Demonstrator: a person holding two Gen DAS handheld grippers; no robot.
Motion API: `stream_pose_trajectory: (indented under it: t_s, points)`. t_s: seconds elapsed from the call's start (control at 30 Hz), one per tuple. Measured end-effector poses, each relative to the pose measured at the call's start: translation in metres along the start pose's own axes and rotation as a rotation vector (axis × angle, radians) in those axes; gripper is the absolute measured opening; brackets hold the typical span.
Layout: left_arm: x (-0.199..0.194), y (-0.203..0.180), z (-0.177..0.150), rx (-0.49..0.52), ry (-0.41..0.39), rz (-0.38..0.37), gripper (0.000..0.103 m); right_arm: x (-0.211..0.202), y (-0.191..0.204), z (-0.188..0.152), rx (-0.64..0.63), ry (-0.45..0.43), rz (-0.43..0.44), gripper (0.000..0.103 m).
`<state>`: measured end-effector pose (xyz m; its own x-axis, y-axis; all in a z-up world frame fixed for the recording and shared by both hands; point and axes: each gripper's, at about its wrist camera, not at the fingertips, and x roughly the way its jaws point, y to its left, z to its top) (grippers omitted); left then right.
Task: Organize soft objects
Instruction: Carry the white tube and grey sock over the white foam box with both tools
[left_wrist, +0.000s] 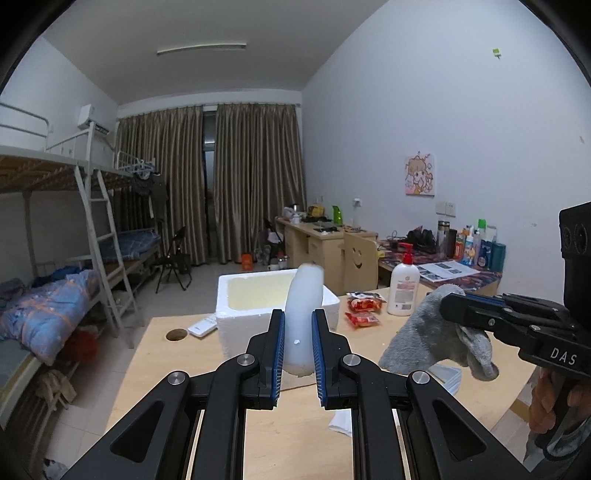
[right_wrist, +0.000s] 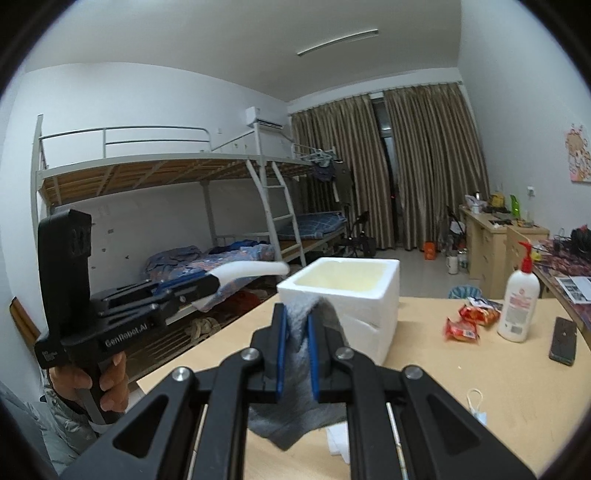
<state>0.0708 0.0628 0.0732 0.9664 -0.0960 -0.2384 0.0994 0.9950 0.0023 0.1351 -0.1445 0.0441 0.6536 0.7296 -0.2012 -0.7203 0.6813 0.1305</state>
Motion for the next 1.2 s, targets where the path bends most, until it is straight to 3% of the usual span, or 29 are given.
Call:
stream_pose_trajectory:
  t_s: [0.57,1.2]
  points:
    - [0.028,0.015,0.016,-0.019,0.014,0.052,0.015,0.031,-0.001,0.017,-0.014,0.03,0.031,0.014]
    - [0.106,0.041,0.039,-0.031,0.08,0.058,0.015,0.087,-0.031,0.051,0.011,0.077,0.01,0.014]
